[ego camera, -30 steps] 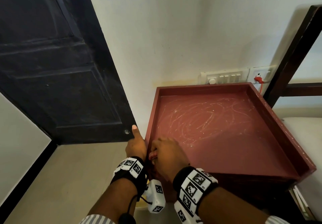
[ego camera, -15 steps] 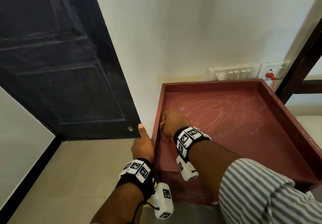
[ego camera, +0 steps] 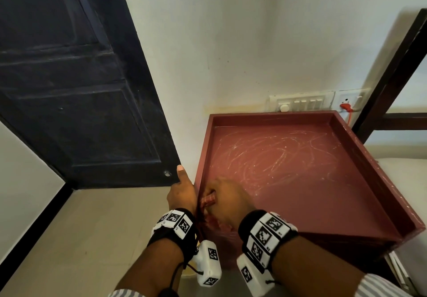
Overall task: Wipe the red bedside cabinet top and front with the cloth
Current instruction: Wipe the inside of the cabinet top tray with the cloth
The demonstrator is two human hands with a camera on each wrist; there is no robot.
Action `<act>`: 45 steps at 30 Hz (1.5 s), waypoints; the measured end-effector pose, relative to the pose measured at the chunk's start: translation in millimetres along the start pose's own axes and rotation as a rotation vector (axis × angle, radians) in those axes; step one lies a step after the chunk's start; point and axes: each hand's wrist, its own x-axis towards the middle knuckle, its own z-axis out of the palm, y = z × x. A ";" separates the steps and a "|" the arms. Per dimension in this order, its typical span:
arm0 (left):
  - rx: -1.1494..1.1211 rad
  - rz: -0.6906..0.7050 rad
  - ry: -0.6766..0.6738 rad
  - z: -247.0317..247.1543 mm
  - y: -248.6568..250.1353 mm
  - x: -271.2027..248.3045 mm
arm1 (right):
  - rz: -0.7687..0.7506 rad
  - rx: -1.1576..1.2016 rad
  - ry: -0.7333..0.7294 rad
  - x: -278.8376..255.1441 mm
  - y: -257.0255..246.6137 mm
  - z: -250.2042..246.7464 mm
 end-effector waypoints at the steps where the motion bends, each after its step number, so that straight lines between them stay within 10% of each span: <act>1: -0.002 -0.007 0.001 0.2 -0.8 0.8 | 0.015 0.015 -0.002 2.0 -2.1 -0.7; 14: -0.041 0.007 0.020 1.4 -2.0 3.7 | 0.140 -0.088 -0.051 88.1 0.0 -28.8; 26: -0.018 0.008 0.008 0.1 -1.5 1.5 | -0.016 -0.089 -0.003 11.2 -4.8 -2.9; 45: -0.015 0.026 0.018 5.1 -4.8 7.9 | 0.171 -0.196 -0.027 151.6 21.3 -36.1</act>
